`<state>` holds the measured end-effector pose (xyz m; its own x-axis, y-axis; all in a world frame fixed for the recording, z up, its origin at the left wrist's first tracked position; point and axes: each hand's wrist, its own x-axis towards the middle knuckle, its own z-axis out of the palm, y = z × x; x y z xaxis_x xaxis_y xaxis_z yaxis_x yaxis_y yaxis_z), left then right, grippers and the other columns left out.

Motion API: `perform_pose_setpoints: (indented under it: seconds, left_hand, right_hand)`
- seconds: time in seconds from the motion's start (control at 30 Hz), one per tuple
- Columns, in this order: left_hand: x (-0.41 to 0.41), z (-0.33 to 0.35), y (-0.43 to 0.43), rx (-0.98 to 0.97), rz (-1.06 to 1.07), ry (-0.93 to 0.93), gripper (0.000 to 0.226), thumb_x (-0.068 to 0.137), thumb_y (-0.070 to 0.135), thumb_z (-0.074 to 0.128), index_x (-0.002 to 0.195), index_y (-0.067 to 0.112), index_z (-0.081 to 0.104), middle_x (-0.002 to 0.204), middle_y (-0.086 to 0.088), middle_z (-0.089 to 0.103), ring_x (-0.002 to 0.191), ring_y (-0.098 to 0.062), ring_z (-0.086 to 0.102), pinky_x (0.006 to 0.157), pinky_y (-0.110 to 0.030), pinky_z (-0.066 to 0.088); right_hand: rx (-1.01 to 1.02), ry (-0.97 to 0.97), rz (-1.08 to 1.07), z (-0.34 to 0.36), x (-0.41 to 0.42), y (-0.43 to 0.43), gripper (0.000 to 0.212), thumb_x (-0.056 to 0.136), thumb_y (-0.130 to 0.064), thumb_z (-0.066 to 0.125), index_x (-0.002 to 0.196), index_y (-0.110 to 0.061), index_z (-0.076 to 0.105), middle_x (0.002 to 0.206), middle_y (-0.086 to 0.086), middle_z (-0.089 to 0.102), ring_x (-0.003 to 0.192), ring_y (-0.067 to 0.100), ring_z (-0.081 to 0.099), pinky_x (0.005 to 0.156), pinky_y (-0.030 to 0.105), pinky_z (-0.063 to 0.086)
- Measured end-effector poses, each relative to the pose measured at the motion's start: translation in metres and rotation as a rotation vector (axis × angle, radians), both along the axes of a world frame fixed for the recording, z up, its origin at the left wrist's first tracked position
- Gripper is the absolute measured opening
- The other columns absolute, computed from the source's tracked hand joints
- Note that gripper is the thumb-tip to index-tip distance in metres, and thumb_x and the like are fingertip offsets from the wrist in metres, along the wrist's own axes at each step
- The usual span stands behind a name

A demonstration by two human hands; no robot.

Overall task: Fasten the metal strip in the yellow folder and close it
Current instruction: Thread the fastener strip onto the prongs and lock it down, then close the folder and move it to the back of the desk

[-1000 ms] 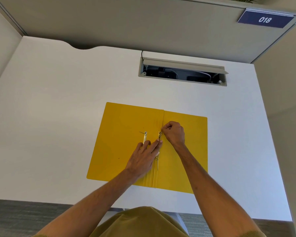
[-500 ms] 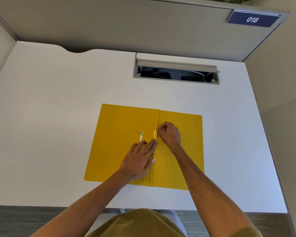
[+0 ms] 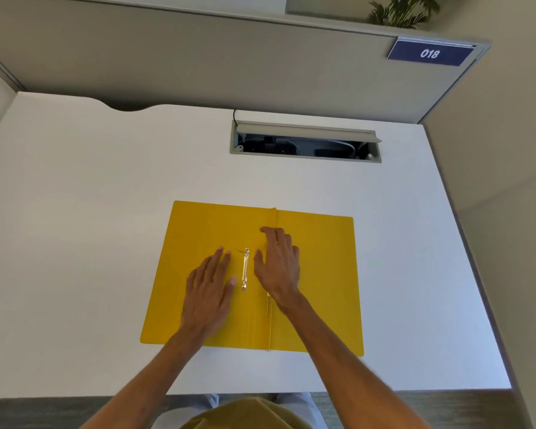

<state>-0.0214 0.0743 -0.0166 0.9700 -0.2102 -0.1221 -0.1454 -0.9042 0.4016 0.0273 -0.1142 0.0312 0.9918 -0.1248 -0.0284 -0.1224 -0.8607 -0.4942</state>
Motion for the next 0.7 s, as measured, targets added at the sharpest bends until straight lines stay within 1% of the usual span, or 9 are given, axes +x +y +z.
perform_pose_setpoints:
  seconds: [0.1,0.2,0.27,0.33,0.4,0.53,0.63,0.7]
  left_hand:
    - [0.009,0.006,0.041,-0.008,0.292,0.028,0.069,0.108,0.046,0.041,0.169,0.014,0.031,0.179,-0.012,0.025,0.160,-0.039,0.030,0.126,-0.061,0.031]
    - [0.019,0.011,0.075,0.002,0.484,0.120,0.066,0.106,0.032,0.060,0.163,0.006,0.036,0.168,-0.024,0.037,0.149,-0.050,0.040,0.114,-0.070,0.040]
    - [0.023,0.015,0.089,0.006,0.521,0.165,0.063,0.103,0.028,0.067,0.156,0.004,0.043,0.156,-0.028,0.047,0.138,-0.053,0.048,0.105,-0.071,0.047]
    - [0.026,0.019,0.094,0.013,0.512,0.191,0.058,0.101,0.028,0.071,0.150,0.004,0.049,0.145,-0.028,0.054,0.130,-0.053,0.052,0.099,-0.068,0.049]
    - [0.029,0.022,0.091,0.000,0.524,0.232,0.056,0.100,0.030,0.073,0.145,0.003,0.053,0.140,-0.027,0.057,0.129,-0.052,0.053,0.100,-0.066,0.049]
    - [0.040,0.030,0.082,-0.068,0.623,0.304,0.062,0.099,0.035,0.077,0.144,0.000,0.053,0.142,-0.032,0.055,0.132,-0.055,0.050,0.104,-0.064,0.047]
    - [0.052,0.033,0.084,-0.174,0.737,0.343,0.064,0.098,0.036,0.079,0.144,-0.001,0.054,0.144,-0.033,0.056,0.135,-0.055,0.051,0.109,-0.063,0.046]
    - [0.056,0.034,0.090,-0.269,0.777,0.336,0.061,0.098,0.035,0.079,0.142,-0.001,0.058,0.142,-0.032,0.060,0.131,-0.053,0.057,0.109,-0.063,0.049]
  right_hand:
    - [-0.004,0.037,0.249,-0.002,-0.015,0.030,0.061,0.097,-0.025,0.063,0.156,-0.023,0.046,0.161,0.002,0.047,0.147,0.025,0.046,0.116,0.050,0.044]
    - [-0.024,0.154,0.363,-0.013,-0.026,0.054,0.073,0.099,-0.029,0.064,0.164,-0.026,0.030,0.175,0.003,0.025,0.160,0.028,0.027,0.129,0.054,0.029]
    - [-0.045,0.243,0.380,-0.021,-0.030,0.066,0.082,0.099,-0.034,0.065,0.167,-0.027,0.020,0.179,0.004,0.012,0.164,0.029,0.017,0.131,0.058,0.020]
    - [-0.075,0.295,0.392,-0.029,-0.034,0.071,0.087,0.099,-0.039,0.066,0.169,-0.028,0.015,0.180,0.004,0.003,0.166,0.030,0.009,0.132,0.059,0.016]
    - [-0.094,0.302,0.398,-0.035,-0.037,0.073,0.088,0.099,-0.043,0.065,0.169,-0.028,0.014,0.181,0.004,-0.002,0.167,0.029,0.004,0.132,0.060,0.012]
    - [-0.081,0.294,0.403,-0.041,-0.037,0.070,0.088,0.098,-0.045,0.064,0.169,-0.029,0.013,0.181,0.001,-0.005,0.168,0.027,0.001,0.132,0.059,0.008]
    - [-0.061,0.302,0.410,-0.041,-0.037,0.066,0.089,0.098,-0.045,0.064,0.169,-0.030,0.013,0.181,0.000,-0.007,0.168,0.026,-0.001,0.133,0.058,0.006]
    - [-0.049,0.306,0.415,-0.037,-0.037,0.065,0.088,0.098,-0.044,0.064,0.169,-0.030,0.013,0.181,0.000,-0.007,0.168,0.026,-0.001,0.133,0.058,0.006]
